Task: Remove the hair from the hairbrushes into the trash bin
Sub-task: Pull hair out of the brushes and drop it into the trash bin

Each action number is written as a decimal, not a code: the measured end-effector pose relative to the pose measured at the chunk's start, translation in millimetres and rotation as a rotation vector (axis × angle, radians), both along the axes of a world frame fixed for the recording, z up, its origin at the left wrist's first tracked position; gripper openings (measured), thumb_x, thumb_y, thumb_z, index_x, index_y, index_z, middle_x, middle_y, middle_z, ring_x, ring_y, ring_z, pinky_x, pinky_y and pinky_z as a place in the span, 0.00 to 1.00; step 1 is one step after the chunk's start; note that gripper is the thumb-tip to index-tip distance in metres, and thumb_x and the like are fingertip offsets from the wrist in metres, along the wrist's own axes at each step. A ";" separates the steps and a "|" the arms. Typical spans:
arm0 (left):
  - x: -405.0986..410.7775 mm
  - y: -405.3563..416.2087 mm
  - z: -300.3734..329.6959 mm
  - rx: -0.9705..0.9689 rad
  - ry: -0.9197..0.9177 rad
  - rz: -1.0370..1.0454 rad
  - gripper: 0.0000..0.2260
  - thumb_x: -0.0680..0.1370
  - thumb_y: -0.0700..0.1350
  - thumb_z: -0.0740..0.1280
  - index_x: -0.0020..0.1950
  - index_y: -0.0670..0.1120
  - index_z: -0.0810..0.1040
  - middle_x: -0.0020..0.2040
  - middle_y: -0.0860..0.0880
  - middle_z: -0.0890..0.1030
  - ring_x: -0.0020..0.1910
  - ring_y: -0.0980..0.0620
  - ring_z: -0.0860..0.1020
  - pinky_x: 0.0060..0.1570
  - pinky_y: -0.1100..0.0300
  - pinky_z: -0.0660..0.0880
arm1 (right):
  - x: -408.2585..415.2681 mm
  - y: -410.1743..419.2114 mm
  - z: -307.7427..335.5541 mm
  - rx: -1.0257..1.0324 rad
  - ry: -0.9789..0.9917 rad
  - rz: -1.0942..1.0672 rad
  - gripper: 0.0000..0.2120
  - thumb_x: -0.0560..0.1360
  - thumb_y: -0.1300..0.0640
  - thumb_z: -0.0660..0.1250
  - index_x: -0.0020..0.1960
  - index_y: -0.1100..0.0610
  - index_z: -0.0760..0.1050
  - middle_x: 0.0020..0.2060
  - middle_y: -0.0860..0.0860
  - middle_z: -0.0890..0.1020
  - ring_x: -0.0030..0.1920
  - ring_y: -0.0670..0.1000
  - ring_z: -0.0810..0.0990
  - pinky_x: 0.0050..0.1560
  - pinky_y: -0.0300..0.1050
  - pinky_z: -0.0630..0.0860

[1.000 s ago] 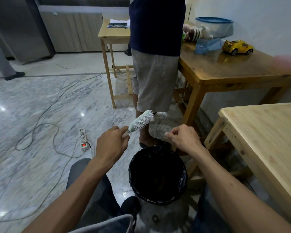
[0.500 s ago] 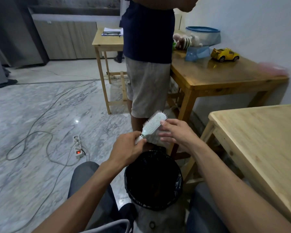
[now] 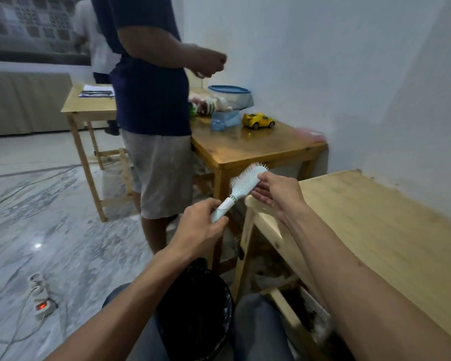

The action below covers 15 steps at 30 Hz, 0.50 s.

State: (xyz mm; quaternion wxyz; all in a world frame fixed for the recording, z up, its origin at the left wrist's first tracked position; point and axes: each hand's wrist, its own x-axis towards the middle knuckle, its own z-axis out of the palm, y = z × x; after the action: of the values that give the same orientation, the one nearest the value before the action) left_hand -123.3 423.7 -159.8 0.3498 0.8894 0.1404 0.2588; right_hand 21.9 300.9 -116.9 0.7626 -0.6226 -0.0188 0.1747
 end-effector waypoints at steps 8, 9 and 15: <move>86.3 -105.3 32.9 0.063 -0.002 -0.247 0.12 0.77 0.46 0.69 0.57 0.44 0.83 0.47 0.48 0.82 0.43 0.50 0.78 0.38 0.59 0.68 | 48.5 -137.1 27.8 -0.015 -0.040 -0.338 0.06 0.78 0.66 0.67 0.52 0.69 0.78 0.43 0.62 0.83 0.34 0.54 0.82 0.36 0.43 0.84; 96.4 -120.4 32.7 0.078 0.008 -0.276 0.12 0.76 0.46 0.68 0.56 0.44 0.84 0.45 0.49 0.82 0.41 0.50 0.77 0.38 0.57 0.68 | 53.9 -157.3 27.1 -0.036 -0.042 -0.376 0.09 0.78 0.66 0.68 0.55 0.71 0.78 0.47 0.63 0.83 0.34 0.55 0.83 0.37 0.44 0.85; 148.4 -212.1 24.6 0.140 0.048 -0.492 0.13 0.76 0.50 0.70 0.55 0.44 0.86 0.40 0.50 0.74 0.39 0.51 0.73 0.36 0.57 0.65 | 81.1 -271.5 16.6 -0.225 -0.028 -0.590 0.08 0.75 0.65 0.72 0.49 0.72 0.79 0.40 0.61 0.82 0.33 0.56 0.83 0.34 0.46 0.85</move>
State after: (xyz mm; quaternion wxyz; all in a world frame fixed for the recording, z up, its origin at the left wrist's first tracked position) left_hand 25.2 211.6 -135.2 0.3363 0.9247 -0.0903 0.1537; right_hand 103.0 29.4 -100.3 0.7064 -0.6839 0.1718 -0.0617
